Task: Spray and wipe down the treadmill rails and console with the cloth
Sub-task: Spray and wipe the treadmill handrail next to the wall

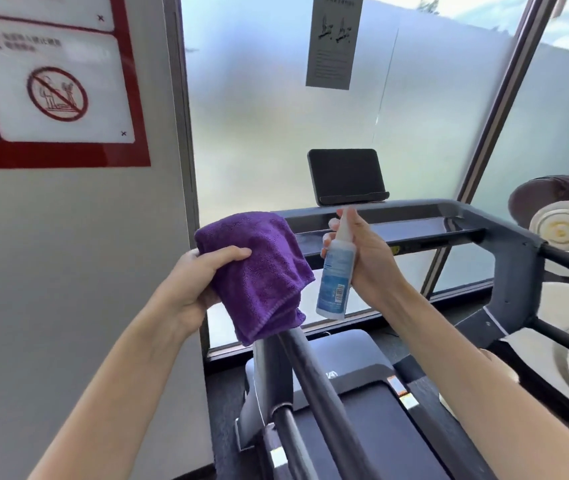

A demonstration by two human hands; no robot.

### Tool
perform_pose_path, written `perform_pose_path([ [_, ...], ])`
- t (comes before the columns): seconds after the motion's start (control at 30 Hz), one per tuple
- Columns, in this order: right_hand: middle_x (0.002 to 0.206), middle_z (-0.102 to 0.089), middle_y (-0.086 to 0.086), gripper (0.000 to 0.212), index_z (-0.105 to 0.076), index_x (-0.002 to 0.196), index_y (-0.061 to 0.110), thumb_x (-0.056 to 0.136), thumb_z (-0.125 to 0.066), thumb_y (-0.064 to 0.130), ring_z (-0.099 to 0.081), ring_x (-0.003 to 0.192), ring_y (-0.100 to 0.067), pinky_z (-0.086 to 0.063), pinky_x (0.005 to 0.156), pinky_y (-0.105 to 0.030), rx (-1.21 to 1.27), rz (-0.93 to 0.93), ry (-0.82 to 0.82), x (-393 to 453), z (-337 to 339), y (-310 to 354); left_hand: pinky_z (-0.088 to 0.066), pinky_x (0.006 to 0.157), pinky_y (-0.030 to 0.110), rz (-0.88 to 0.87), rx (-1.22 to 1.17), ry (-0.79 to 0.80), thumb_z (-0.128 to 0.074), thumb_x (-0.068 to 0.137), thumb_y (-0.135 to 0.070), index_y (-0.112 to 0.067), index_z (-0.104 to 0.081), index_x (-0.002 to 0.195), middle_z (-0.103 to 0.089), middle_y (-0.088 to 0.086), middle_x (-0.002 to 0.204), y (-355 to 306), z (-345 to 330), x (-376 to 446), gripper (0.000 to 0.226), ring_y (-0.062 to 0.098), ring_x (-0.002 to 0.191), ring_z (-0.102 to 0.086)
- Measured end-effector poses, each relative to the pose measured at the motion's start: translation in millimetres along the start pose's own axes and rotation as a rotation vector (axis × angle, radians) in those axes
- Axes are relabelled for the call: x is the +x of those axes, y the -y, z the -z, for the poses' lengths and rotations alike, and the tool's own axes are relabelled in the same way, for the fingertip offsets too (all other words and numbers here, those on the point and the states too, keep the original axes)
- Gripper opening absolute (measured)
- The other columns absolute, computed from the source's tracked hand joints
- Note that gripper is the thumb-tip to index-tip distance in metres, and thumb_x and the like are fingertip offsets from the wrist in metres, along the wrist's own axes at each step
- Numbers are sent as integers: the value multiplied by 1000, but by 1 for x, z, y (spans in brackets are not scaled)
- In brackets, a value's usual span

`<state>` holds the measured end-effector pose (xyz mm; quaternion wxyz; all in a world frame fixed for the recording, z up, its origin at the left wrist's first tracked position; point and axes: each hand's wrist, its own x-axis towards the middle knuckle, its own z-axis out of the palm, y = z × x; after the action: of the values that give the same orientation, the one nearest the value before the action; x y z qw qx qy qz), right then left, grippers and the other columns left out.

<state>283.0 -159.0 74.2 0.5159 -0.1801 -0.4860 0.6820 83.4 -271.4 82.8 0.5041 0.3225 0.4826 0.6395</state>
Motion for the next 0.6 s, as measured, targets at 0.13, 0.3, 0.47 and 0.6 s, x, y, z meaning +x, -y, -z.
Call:
perform_pose_path([
  [0.13,79,-58,3,24,-57,98,13,97,-53,36,-58,65,-12,-55,64,-26,-21,-48,83,-3,10,4,-55,52,20,-38,-30,-103,-69,82,-7,-10,-68,104,-73,3,85,11,-13,-15,22,10,63,-68],
  [0.3,79,-57,1,31,-63,100,12,102,-47,38,-58,63,-12,-55,62,-26,-129,-139,165,-5,19,1,-54,52,20,-60,-42,-195,-70,82,-8,-11,-69,99,-74,0,80,25,-23,-35,17,9,63,-69],
  [0.47,73,-61,0,30,-52,121,13,104,-47,37,-62,59,-13,-56,57,-28,-260,-190,205,-7,26,-15,-54,52,21,-36,-53,-241,-70,82,-8,-9,-70,104,-73,5,87,32,-28,-41,23,12,65,-68],
  [0.6,66,-60,-1,21,-45,107,17,105,-44,38,-63,58,-17,-58,57,-30,-259,-184,201,-5,26,-25,-53,52,21,-32,-52,-252,-70,82,-7,-9,-69,105,-73,4,84,31,-26,-38,23,11,63,-68],
])
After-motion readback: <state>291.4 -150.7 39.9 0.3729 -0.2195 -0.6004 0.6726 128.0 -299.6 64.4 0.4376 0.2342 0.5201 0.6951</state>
